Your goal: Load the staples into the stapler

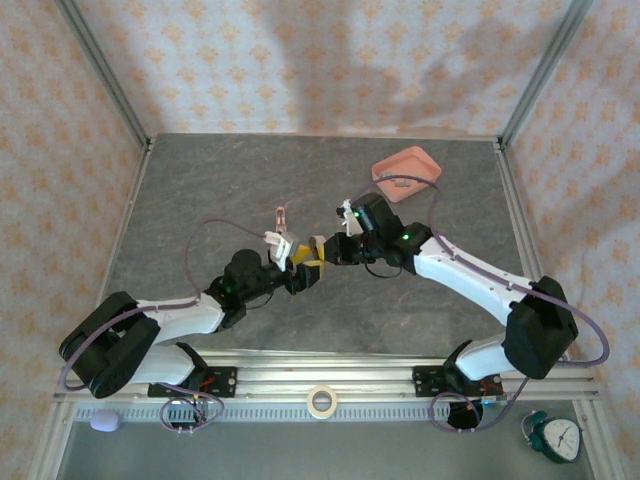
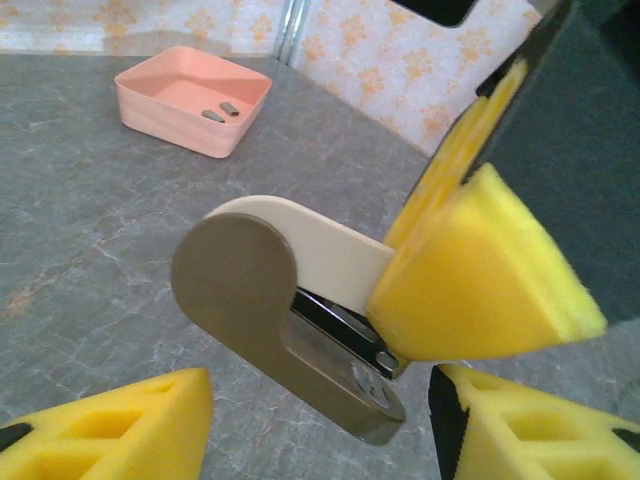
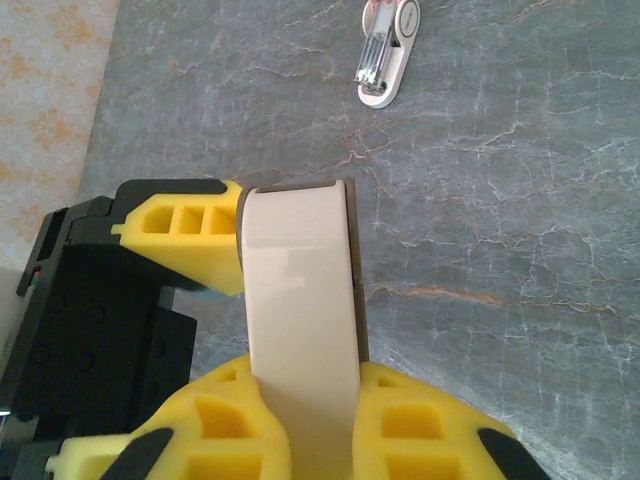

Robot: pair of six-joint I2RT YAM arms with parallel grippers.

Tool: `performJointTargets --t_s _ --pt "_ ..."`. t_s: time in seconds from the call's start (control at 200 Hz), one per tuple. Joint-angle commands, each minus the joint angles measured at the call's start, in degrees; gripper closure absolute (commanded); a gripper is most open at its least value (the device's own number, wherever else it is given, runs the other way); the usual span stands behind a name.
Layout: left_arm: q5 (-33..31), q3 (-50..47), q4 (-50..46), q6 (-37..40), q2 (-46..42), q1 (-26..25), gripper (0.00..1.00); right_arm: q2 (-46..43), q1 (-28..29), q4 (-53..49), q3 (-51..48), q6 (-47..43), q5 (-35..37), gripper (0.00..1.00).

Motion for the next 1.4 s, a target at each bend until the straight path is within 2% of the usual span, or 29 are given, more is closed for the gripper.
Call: performJointTargets --t_s 0.0,0.335,0.691,0.836,0.956,1.066,1.181,1.391 --pt "-4.50 1.40 -2.33 2.78 -1.35 -0.34 0.41 -0.46 0.29 -1.14 1.80 -0.82 -0.99 1.00" --pt "-14.97 1.67 -17.71 10.65 -8.15 -0.34 0.42 -1.99 0.21 -4.13 2.20 -2.23 -2.25 1.00" --pt "-19.82 2.95 -20.69 14.54 -7.29 -0.34 0.40 -2.29 0.21 -8.34 3.74 -2.51 -6.82 1.00" --pt "-12.20 3.28 -18.36 14.42 -6.52 -0.34 0.38 -2.55 -0.70 -11.13 4.34 0.09 0.03 1.00" --pt "-3.73 1.19 -13.88 15.31 -7.26 -0.34 0.35 -1.89 -1.20 -10.36 4.82 1.40 1.70 1.00" --pt "1.55 0.49 -13.92 16.86 -8.37 -0.34 0.33 -0.62 -1.20 -9.47 5.41 1.83 0.97 1.00" --pt "3.93 0.39 -13.92 17.19 -8.75 -0.35 0.31 -0.25 -1.13 -8.44 5.58 1.92 0.08 1.00" --pt "4.47 1.15 -9.84 14.42 -5.68 -0.39 0.31 -0.52 -1.02 -6.85 5.07 1.95 -1.95 1.00"
